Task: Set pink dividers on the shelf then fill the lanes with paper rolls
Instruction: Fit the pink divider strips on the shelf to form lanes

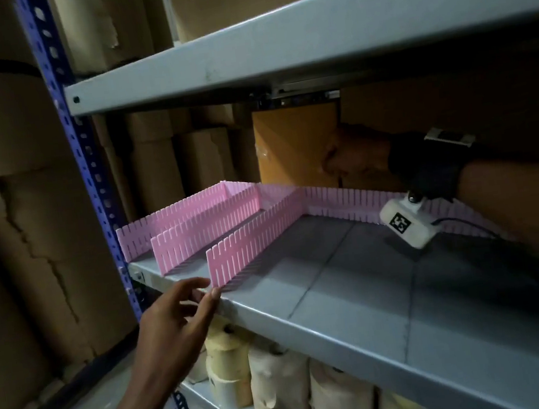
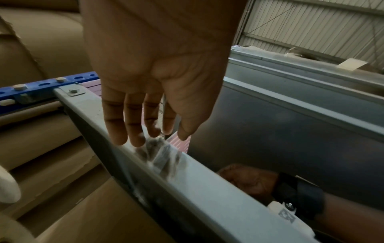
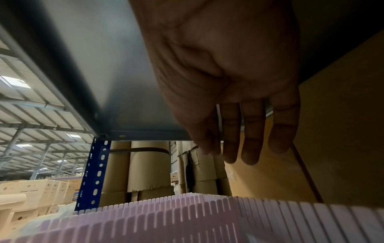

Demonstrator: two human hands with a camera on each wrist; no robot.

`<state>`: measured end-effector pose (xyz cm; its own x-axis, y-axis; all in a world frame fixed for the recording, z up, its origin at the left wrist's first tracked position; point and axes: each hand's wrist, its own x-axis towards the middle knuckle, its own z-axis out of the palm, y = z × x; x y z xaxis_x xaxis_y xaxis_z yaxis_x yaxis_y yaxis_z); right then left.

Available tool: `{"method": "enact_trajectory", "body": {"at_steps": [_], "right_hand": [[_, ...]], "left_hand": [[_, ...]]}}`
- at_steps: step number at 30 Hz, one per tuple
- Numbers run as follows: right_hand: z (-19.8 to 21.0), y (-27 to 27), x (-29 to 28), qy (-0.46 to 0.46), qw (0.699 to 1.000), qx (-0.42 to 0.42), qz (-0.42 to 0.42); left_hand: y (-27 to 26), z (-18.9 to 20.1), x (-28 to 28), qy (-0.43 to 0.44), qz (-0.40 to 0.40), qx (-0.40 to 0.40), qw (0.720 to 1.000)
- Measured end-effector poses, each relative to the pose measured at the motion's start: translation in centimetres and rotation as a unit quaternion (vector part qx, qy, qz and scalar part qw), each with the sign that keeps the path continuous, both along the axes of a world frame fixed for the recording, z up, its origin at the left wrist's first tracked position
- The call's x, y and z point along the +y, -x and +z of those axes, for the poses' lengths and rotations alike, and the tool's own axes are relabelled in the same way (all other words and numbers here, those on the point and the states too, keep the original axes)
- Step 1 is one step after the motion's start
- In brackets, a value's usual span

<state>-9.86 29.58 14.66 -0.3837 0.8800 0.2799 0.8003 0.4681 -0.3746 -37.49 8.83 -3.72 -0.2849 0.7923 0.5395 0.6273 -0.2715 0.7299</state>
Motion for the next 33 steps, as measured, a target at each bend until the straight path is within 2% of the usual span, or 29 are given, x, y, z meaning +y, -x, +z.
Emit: {"method": "enact_trajectory", "body": {"at_steps": [4,6,11,15,20,25,28,31,33], "right_hand": [[0.0,-2.0,-4.7,0.013,1.0,-0.004,-0.019],[-0.4,-2.9,-7.8,0.043,0.998,-0.015,-0.047],[-1.5,-6.0,-16.5,0.086,0.989,-0.004,-0.119],[-1.7,-10.2,-24.8,0.079,0.982,-0.024,-0.168],[-2.5,-16.5,-32.6,0.052,0.969,0.027,-0.239],[-4.3,-23.3,-38.0,0.011,0.947,0.076,-0.312],[-6.4,-26.3,-39.9,-0.007,0.94,0.058,-0.335],[-8.9,-28.5,-40.8,-0.021,0.941,0.075,-0.331],[-10.6,-29.5,-40.8,-0.035,0.943,0.067,-0.324]], "left_hand": [[0.0,1.8,-2.4,-0.02,-0.041,-0.025,0.999],[-0.6,2.1,-4.1,-0.036,-0.087,-0.05,0.994],[-4.1,0.0,-7.5,-0.038,-0.219,-0.113,0.968],[-9.5,-1.2,-9.1,-0.022,-0.306,-0.135,0.942],[-15.9,-0.6,-10.6,-0.029,-0.397,-0.11,0.911],[-22.2,0.6,-12.7,-0.065,-0.458,-0.052,0.885],[-25.6,1.2,-13.3,-0.095,-0.479,-0.009,0.872],[-29.3,2.0,-13.2,-0.076,-0.482,0.034,0.872],[-31.9,2.6,-12.4,-0.077,-0.476,0.093,0.871]]}}
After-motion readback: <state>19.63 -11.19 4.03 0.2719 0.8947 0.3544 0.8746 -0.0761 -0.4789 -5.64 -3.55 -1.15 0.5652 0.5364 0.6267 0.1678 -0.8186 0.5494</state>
